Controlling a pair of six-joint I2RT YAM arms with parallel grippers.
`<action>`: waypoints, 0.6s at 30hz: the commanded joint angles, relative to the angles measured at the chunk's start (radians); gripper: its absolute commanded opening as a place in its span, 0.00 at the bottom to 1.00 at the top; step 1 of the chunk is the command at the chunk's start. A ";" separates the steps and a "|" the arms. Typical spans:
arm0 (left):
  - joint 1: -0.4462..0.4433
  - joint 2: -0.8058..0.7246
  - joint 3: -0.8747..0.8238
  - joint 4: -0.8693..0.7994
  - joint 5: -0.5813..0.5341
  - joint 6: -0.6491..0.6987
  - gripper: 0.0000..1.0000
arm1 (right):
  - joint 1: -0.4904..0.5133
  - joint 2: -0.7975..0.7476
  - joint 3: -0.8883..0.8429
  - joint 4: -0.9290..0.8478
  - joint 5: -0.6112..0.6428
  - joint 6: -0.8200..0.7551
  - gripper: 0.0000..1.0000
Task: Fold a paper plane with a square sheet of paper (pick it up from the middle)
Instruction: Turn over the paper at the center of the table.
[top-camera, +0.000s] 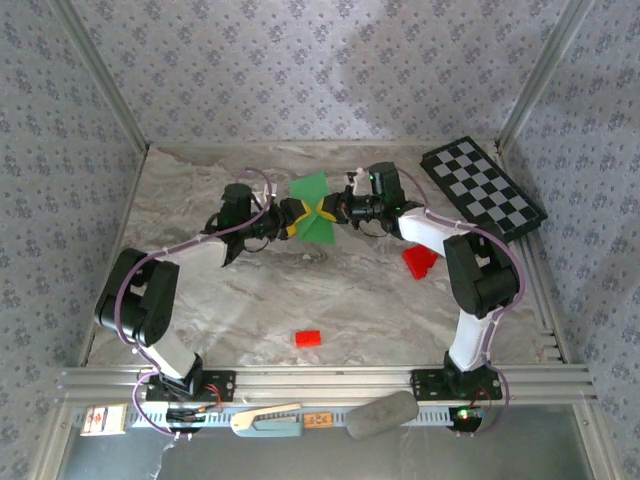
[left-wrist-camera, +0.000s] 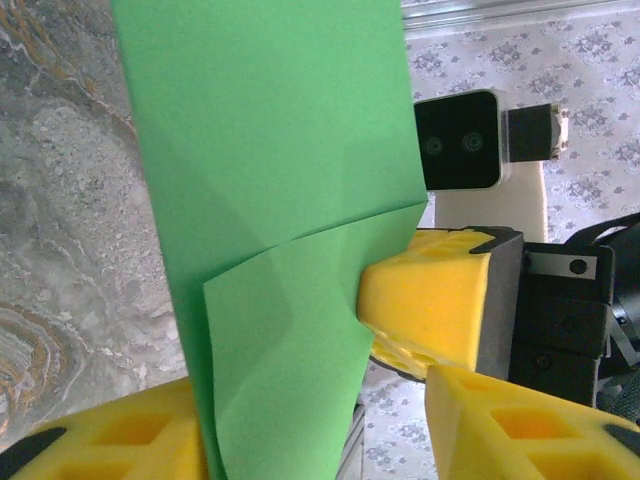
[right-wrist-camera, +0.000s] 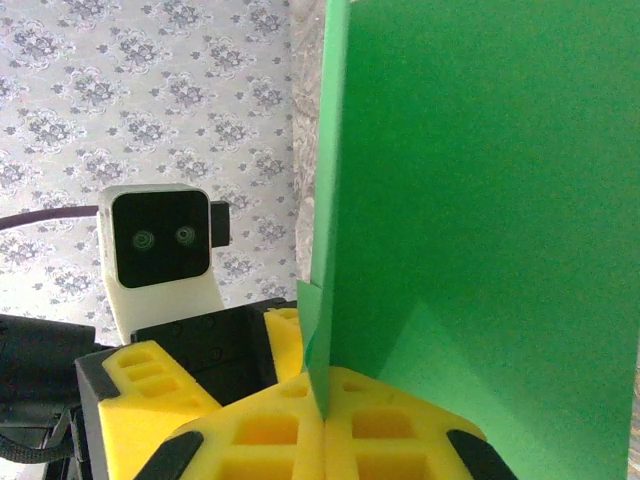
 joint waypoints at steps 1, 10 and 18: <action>0.000 -0.025 0.000 0.016 -0.005 0.012 0.44 | -0.009 -0.017 -0.011 0.020 -0.026 0.017 0.07; 0.008 -0.035 0.006 -0.056 -0.048 0.040 0.16 | -0.019 -0.022 -0.023 -0.009 -0.007 0.001 0.21; -0.002 -0.100 0.160 -0.594 -0.255 0.350 0.05 | -0.081 -0.134 -0.031 -0.314 0.197 -0.225 0.50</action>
